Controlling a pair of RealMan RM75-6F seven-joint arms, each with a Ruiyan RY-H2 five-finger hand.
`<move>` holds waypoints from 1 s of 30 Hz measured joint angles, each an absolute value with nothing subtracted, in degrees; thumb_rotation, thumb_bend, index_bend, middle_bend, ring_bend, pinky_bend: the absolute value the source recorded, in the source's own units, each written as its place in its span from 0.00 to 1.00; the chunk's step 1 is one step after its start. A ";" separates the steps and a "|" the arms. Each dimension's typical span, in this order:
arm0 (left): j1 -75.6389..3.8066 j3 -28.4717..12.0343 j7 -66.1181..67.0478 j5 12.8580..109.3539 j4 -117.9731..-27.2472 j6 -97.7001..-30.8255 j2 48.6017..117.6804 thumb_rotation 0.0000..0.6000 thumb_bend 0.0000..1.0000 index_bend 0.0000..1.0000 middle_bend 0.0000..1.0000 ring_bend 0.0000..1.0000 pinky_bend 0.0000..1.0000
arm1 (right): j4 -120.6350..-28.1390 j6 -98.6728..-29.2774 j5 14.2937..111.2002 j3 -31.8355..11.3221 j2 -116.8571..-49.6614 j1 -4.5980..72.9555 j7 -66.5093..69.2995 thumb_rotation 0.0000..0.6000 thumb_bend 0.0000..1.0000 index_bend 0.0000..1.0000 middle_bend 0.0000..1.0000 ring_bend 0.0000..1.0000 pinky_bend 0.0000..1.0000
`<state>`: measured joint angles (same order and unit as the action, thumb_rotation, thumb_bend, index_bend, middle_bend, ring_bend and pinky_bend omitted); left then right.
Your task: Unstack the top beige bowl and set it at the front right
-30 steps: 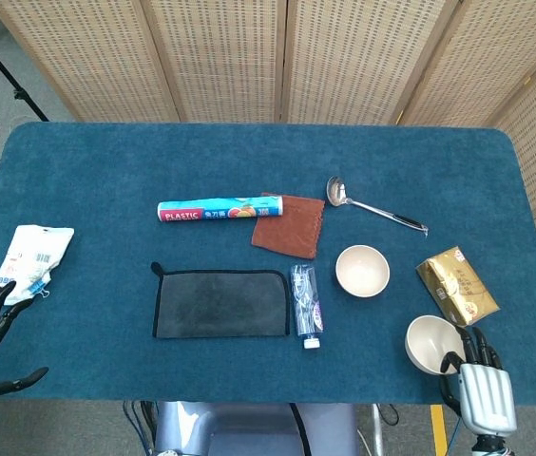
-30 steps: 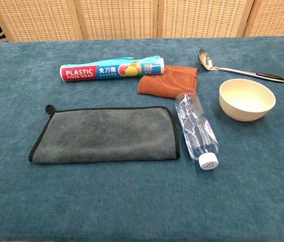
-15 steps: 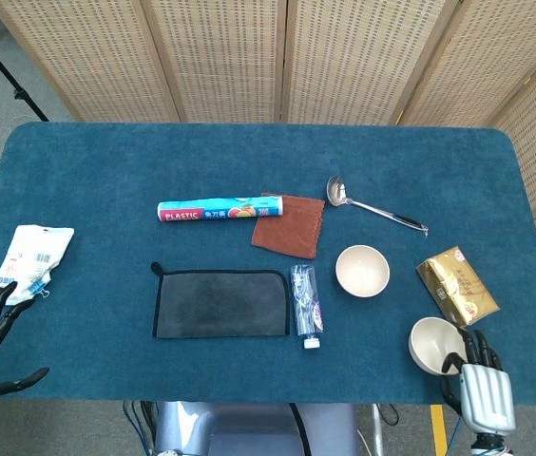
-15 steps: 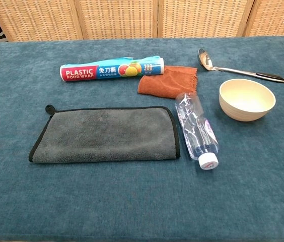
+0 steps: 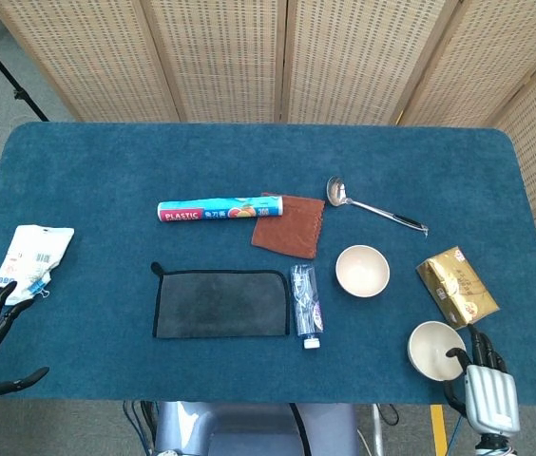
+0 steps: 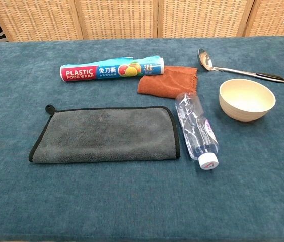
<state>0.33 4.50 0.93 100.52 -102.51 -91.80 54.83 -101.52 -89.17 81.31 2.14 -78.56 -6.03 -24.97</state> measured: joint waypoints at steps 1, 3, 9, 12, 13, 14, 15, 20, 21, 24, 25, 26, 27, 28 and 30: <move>0.34 4.51 0.92 100.53 -102.52 -91.81 54.82 0.72 0.00 0.17 0.00 0.00 0.00 | -101.57 -89.09 81.23 2.13 -78.51 -6.03 -25.06 1.00 0.36 0.34 0.01 0.00 0.20; 0.35 4.51 0.89 100.55 -102.51 -91.85 54.80 0.72 0.00 0.17 0.00 0.00 0.00 | -101.76 -88.96 81.13 2.13 -78.43 -6.03 -25.22 1.00 0.36 0.34 0.01 0.00 0.20; 0.34 4.48 0.76 100.54 -102.51 -91.89 54.75 0.72 0.00 0.17 0.00 0.00 0.00 | -102.24 -89.10 81.41 1.85 -78.12 -5.92 -25.66 1.00 0.36 0.31 0.00 0.00 0.20; 0.35 4.44 0.73 100.52 -102.49 -91.95 54.76 0.72 0.00 0.17 0.00 0.00 0.00 | -103.10 -89.26 81.73 1.58 -77.60 -5.71 -26.55 1.00 0.36 0.30 0.00 0.00 0.20; 0.36 4.44 0.71 100.52 -102.49 -91.97 54.77 0.72 0.00 0.17 0.00 0.00 0.00 | -103.49 -89.36 81.97 1.48 -77.41 -5.62 -26.91 1.00 0.36 0.30 0.00 0.00 0.20; 0.36 4.42 0.72 100.52 -102.48 -92.01 54.78 0.72 0.00 0.17 0.00 0.00 0.00 | -103.91 -89.47 82.27 1.38 -77.20 -5.52 -27.28 1.00 0.36 0.30 0.00 0.00 0.20; 0.37 4.42 0.74 100.52 -102.49 -92.01 54.78 0.72 0.00 0.17 0.00 0.00 0.00 | -104.60 -89.65 82.78 1.25 -76.91 -5.36 -27.82 1.00 0.36 0.30 0.00 0.00 0.20; 0.39 4.38 0.84 100.47 -102.39 -92.03 54.88 0.72 0.00 0.17 0.00 0.00 0.00 | -108.84 -90.55 85.87 0.82 -75.32 -4.64 -30.70 1.00 0.36 0.30 0.00 0.00 0.20; 0.40 4.36 0.86 100.42 -102.32 -92.04 54.91 0.72 0.00 0.17 0.00 0.00 0.00 | -110.12 -90.83 86.93 0.69 -74.72 -4.43 -31.61 1.00 0.36 0.30 0.00 0.00 0.20; 0.41 4.20 0.77 100.39 -102.06 -92.28 55.15 0.72 0.00 0.17 0.00 0.00 0.00 | -113.04 -91.49 89.62 0.31 -72.74 -3.90 -33.43 1.00 0.36 0.30 0.00 0.00 0.20; 0.42 4.13 0.73 100.38 -101.92 -92.38 55.23 0.72 0.00 0.17 0.00 0.00 0.00 | -113.80 -91.67 90.39 0.21 -71.96 -3.76 -33.66 1.00 0.36 0.30 0.00 0.00 0.20; 0.43 4.06 0.68 100.37 -101.78 -92.48 55.32 0.72 0.00 0.17 0.00 0.00 0.00 | -114.46 -91.85 91.08 0.12 -71.14 -3.65 -33.76 1.00 0.36 0.30 0.00 0.00 0.20; 0.44 3.99 0.62 100.37 -101.63 -92.62 55.43 0.72 0.00 0.17 0.00 0.00 0.00 | -115.12 -92.10 91.86 0.05 -70.01 -3.55 -33.70 1.00 0.36 0.30 0.00 0.00 0.20; 0.46 3.94 0.60 100.38 -101.50 -92.73 55.52 0.72 0.00 0.17 0.00 0.00 0.00 | -115.44 -92.32 92.39 0.03 -69.13 -3.53 -33.49 1.00 0.36 0.30 0.00 0.00 0.20; 0.52 3.87 0.65 100.45 -101.18 -92.96 55.76 0.72 0.00 0.17 0.00 0.00 0.00 | -115.69 -92.95 93.39 0.03 -67.39 -3.61 -32.32 1.00 0.36 0.30 0.00 0.00 0.20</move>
<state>0.52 3.87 0.65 100.45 -101.18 -92.96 55.76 -115.69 -92.95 93.39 0.03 -67.39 -3.61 -32.32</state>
